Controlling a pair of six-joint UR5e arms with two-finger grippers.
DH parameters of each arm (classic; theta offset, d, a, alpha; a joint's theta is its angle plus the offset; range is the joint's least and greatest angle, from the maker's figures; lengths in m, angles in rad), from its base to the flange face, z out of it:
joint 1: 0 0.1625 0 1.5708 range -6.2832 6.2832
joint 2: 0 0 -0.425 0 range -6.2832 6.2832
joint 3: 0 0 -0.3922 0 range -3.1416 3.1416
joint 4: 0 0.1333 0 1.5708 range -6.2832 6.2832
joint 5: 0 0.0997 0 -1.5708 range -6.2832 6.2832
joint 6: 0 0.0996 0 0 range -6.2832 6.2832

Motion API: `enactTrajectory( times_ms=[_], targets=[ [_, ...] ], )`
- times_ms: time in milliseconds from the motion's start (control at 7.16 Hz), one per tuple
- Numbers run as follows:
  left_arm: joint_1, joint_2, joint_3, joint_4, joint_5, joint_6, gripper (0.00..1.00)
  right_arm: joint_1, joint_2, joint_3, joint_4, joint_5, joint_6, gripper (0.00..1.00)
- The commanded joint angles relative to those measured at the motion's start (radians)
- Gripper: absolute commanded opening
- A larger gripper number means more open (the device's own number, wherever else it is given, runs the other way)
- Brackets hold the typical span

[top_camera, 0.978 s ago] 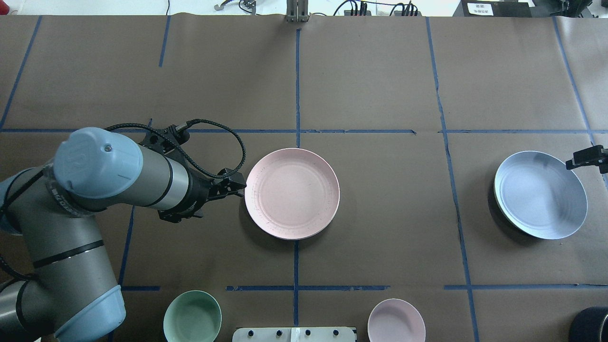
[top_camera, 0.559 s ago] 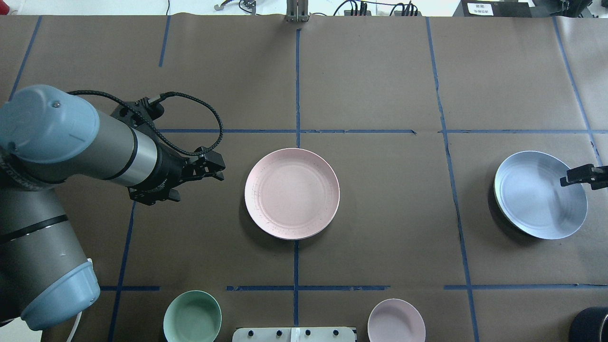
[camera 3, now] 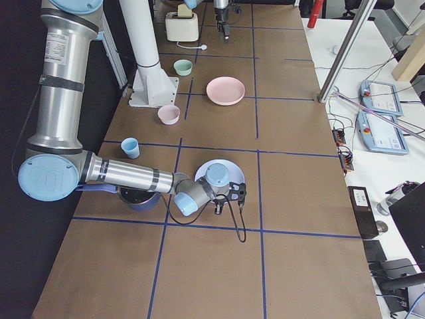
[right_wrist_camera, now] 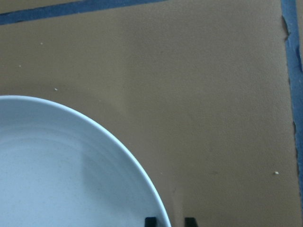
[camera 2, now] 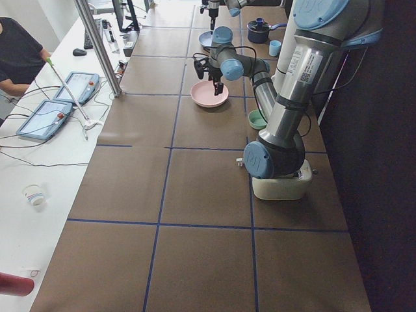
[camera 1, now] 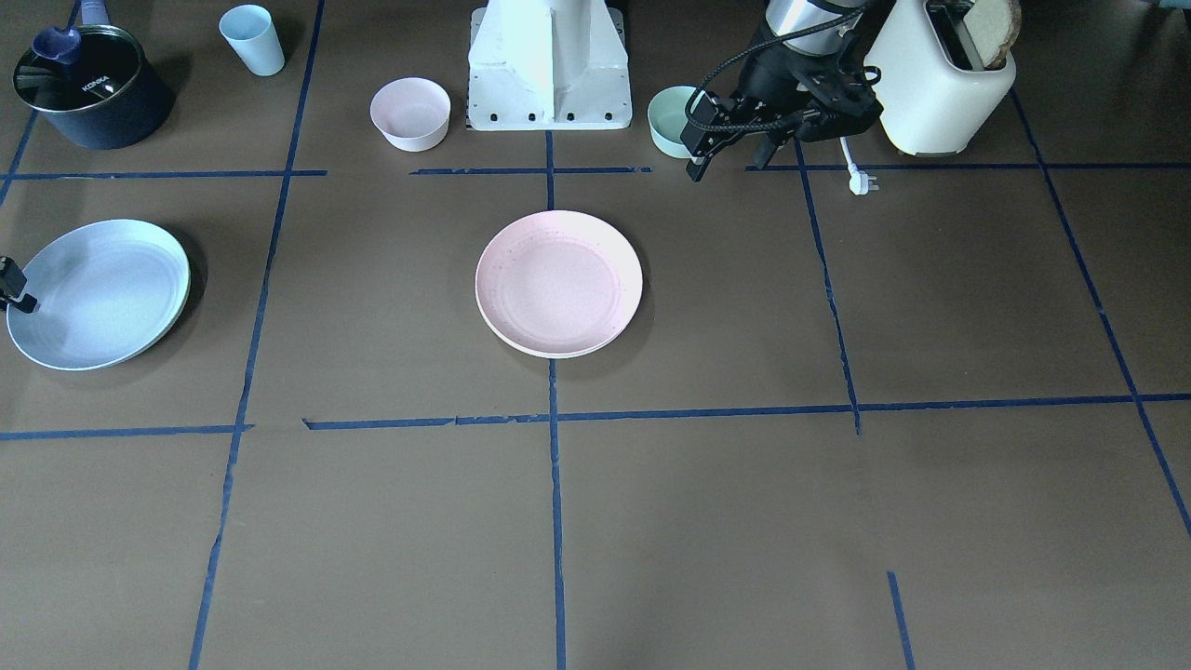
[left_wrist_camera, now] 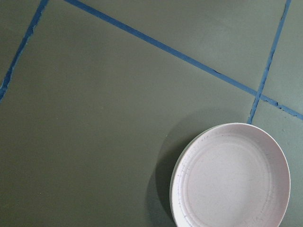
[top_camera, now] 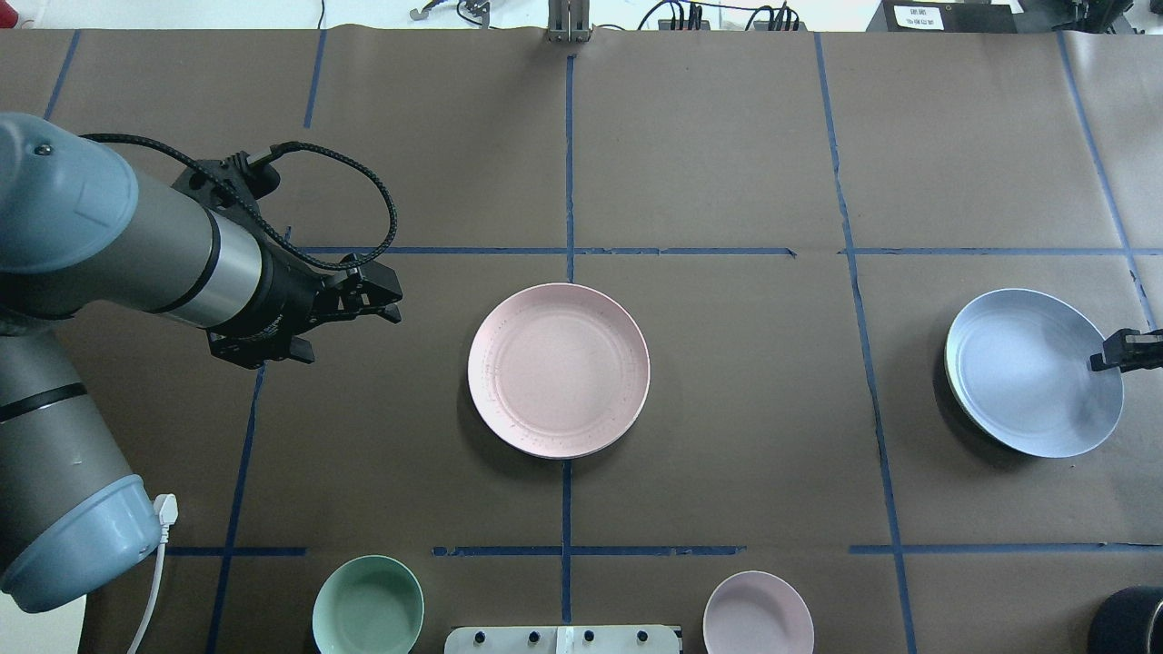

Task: Stack three plates with pink and blue
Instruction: 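Open the left gripper and withdraw it while the right gripper grasps the blue plate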

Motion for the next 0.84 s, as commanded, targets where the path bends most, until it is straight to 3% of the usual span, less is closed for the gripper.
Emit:
enactTrajectory(
  times_ms=[0,279,559,699],
  targets=[
    [-0.03,0.054,-0.015,0.025,-0.003,0.09,1.0,0.004,-0.001,0.013,0.003,0.028,0.0,0.0],
    [-0.11,0.147,-0.02,0.077,-0.004,0.369,1.0,0.017,-0.001,0.052,0.002,0.068,0.011,0.0],
    [-0.241,0.155,-0.014,0.194,-0.007,0.669,1.0,0.058,0.017,0.117,-0.008,0.123,0.015,0.0],
    [-0.295,0.181,-0.004,0.212,-0.07,0.781,1.0,0.082,0.042,0.126,-0.011,0.161,0.023,0.0]
  ],
)
